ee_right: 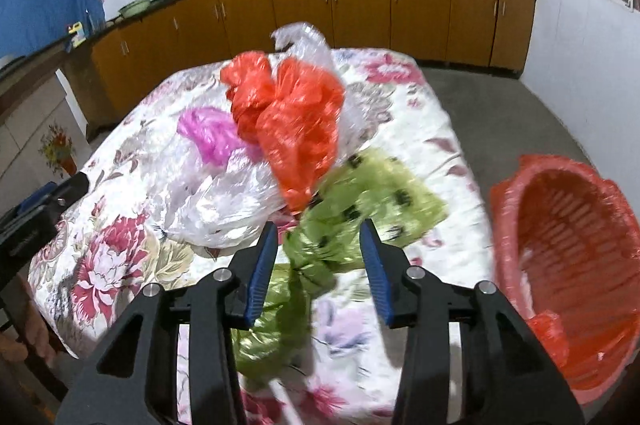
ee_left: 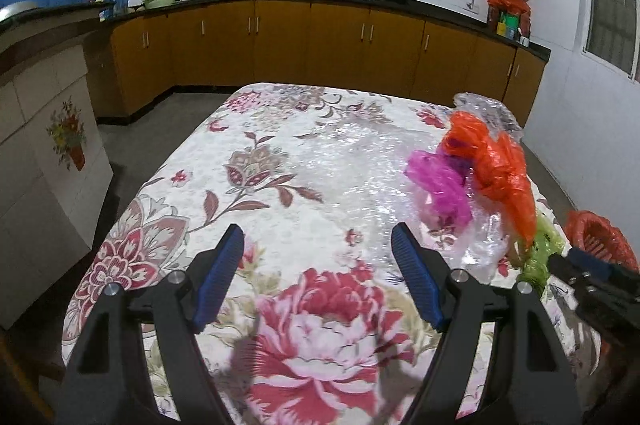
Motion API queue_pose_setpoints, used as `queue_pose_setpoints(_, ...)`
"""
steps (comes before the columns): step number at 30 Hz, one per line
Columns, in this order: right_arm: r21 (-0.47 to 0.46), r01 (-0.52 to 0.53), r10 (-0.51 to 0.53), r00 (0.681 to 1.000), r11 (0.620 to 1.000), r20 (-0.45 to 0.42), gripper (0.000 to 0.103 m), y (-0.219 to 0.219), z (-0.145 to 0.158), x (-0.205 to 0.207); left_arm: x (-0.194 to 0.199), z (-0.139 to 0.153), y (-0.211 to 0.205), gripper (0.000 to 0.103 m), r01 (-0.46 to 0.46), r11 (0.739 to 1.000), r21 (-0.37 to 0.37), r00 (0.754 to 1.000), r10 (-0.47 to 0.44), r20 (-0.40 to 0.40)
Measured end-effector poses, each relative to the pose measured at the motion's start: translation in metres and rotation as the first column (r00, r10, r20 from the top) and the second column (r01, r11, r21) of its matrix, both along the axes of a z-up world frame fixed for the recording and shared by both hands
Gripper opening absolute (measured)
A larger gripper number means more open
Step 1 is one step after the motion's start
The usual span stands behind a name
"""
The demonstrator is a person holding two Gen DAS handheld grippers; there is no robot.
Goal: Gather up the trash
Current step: 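Grasp bubble wrap with the left tool while the right tool grasps the green paw-print bag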
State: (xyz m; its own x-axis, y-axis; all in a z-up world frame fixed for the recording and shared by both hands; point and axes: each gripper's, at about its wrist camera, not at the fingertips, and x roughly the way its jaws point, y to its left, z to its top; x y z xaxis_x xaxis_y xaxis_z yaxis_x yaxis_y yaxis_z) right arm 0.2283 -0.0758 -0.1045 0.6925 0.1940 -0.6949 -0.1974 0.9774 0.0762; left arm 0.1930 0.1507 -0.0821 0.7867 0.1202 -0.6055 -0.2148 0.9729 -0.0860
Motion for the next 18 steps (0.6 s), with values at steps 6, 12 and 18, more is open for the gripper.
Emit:
queue_pose_setpoints(6,-0.015,0.04,-0.041,0.998,0.999,-0.051,0.044,0.008,-0.015,0.015,0.002,-0.003,0.012,0.075,-0.01,1.0,-0.01,1.0,0.01,-0.001)
queue_pose_setpoints(12,-0.066,0.048,-0.054,0.994,0.997,-0.092,0.037,0.01,-0.031,0.018,0.011,-0.005,0.014,0.075,-0.002,1.0,-0.026,1.0,0.002,-0.009)
queue_pose_setpoints(18,-0.083,0.051,-0.059,0.994,0.995,-0.087,0.021,-0.003,-0.03,0.012,0.026,-0.008,0.004,0.075,0.03,0.999,-0.031,0.999,-0.031,-0.032)
